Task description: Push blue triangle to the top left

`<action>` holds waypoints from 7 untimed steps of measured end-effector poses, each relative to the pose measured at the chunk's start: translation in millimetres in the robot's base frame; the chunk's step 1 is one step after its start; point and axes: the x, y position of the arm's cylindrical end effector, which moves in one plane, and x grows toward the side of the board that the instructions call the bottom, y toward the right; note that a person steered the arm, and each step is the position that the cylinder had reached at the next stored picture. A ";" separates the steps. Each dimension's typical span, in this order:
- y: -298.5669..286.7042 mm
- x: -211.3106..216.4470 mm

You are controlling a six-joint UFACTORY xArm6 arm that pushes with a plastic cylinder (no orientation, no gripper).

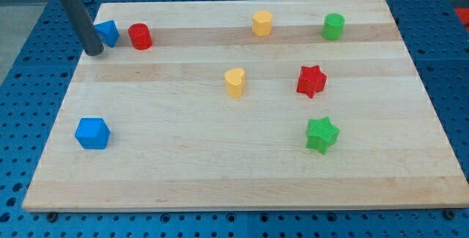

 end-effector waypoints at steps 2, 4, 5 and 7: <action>22.1 -19.1; 23.2 -60.9; 23.2 -80.6; 11.0 -64.3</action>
